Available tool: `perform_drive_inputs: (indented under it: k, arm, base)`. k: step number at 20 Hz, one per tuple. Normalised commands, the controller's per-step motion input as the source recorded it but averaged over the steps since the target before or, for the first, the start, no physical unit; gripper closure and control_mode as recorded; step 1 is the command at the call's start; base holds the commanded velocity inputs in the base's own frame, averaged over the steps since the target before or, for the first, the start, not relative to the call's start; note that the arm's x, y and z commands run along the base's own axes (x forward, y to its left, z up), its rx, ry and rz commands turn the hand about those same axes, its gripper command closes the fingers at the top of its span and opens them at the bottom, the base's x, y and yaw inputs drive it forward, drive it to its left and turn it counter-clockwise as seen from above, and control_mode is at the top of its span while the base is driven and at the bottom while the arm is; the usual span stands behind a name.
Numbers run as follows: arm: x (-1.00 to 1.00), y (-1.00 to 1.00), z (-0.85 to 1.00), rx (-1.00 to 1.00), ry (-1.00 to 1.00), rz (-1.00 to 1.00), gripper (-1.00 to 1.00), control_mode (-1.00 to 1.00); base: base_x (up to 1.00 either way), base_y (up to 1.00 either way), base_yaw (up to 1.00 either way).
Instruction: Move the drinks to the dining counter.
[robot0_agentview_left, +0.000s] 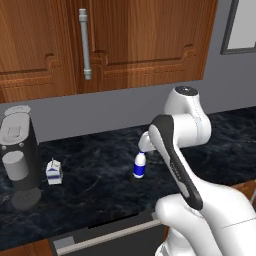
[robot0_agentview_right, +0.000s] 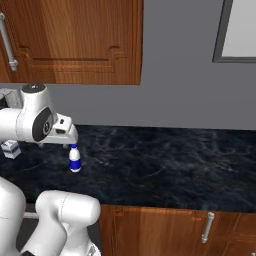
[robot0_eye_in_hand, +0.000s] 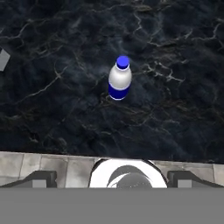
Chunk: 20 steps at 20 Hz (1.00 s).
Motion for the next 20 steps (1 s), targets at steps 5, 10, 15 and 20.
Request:
perform_drive_inputs:
  k: [5, 10, 15, 20]
  arm:
    - [0.72, 0.02, -0.10, 0.00, 0.02, 0.00, -1.00, -1.00]
    - [0.77, 0.00, -0.07, 0.00, 0.10, 0.00, -1.00, -1.00]
    - [0.40, 0.00, -0.28, 0.00, 0.10, 0.00, -1.00, -1.00]
    - [0.06, 0.00, -0.56, 0.00, 0.02, 0.00, -1.00, -1.00]
  base:
    - [0.00, 0.00, 0.00]
    - [0.00, 0.00, 0.00]
    - [0.00, 0.00, 0.00]
    - [0.00, 0.00, 0.00]
